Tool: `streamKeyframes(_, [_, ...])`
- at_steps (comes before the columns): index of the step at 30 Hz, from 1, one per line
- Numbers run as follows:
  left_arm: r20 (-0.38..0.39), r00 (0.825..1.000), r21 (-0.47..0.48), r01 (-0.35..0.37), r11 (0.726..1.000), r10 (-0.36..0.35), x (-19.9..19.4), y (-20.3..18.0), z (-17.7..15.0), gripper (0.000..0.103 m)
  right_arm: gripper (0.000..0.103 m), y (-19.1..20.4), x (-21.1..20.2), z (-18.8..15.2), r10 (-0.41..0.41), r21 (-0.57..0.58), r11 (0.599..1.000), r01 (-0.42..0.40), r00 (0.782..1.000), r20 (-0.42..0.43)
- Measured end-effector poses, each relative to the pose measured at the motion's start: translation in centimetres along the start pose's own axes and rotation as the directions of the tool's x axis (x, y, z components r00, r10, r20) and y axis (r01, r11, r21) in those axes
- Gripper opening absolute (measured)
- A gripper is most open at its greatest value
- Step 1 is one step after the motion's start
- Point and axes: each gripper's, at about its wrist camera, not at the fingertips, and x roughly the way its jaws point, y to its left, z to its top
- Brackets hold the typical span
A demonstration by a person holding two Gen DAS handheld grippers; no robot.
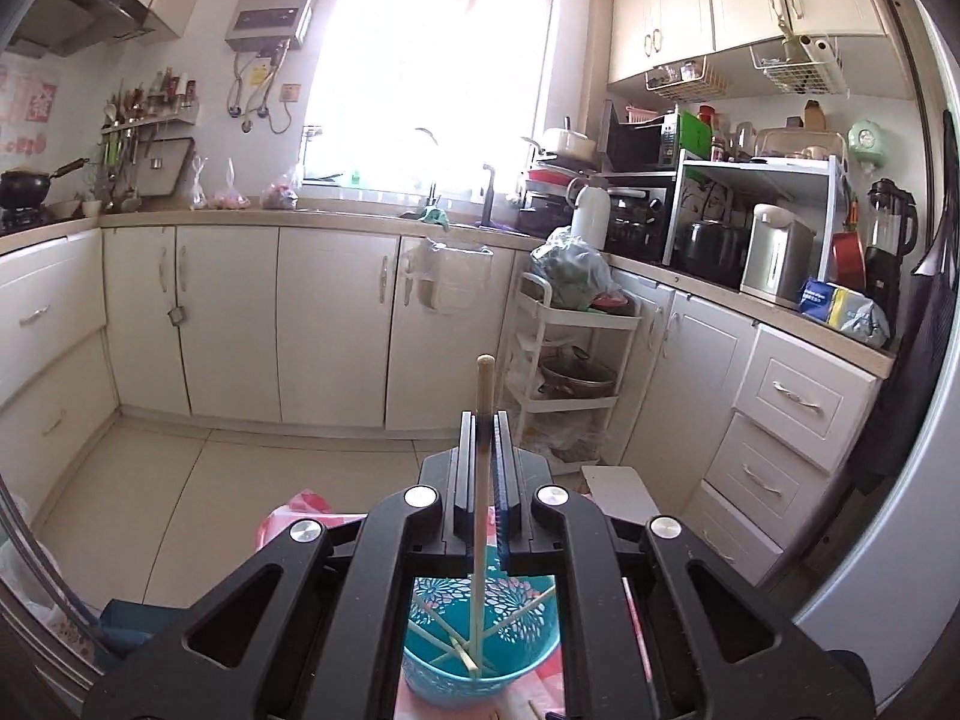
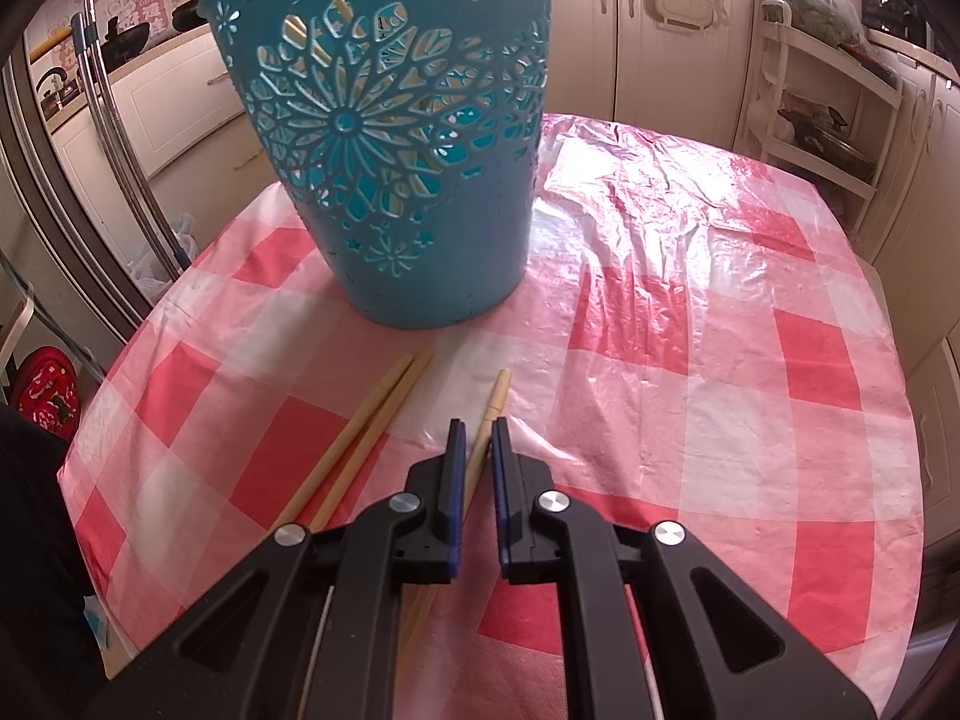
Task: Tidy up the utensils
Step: 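Carry the chopstick over the teal basket and release it with the left tool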
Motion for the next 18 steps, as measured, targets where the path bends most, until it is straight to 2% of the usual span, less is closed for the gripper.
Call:
streamKeyframes(6, [-0.135, 0.989, -0.007, -0.063, 0.998, 0.061, 6.1, 1.6, -4.9, 0.005, 0.009, -0.1, 0.0, 0.0, 0.005, 0.004, 1.000, -0.005, 1.000, -0.001])
streamKeyframes(9, [-0.207, 0.975, -0.030, -0.085, 0.996, 0.077, 8.0, 2.8, -7.4, 0.005, 0.009, -0.1, 0.0, 0.0, 0.005, 0.003, 1.000, -0.005, 1.000, -0.001])
streamKeyframes(12, [-0.246, 0.965, -0.035, -0.101, 0.994, 0.089, 8.7, 3.4, -9.3, 0.007, 0.009, -0.1, 0.0, 0.0, 0.009, 0.007, 1.000, -0.009, 1.000, -0.001])
streamKeyframes(14, [-0.251, 0.963, -0.045, -0.113, 0.993, 0.098, 8.2, 3.7, -9.9, 0.018, 0.009, -0.4, 0.1, 0.0, 0.021, 0.016, 1.000, -0.020, 1.000, -0.002])
streamKeyframes(16, [-0.230, 0.966, -0.071, -0.137, 0.988, 0.117, 6.9, 4.3, -10.3, 0.047, 0.009, -0.8, 0.1, 0.1, 0.042, 0.034, 0.999, -0.041, 0.999, -0.003])
streamKeyframes(18, [-0.204, 0.970, -0.114, -0.156, 0.981, 0.131, 5.2, 5.2, -10.8, 0.055, 0.009, -1.2, 0.1, 0.1, 0.062, 0.057, 0.996, -0.062, 0.998, -0.004])
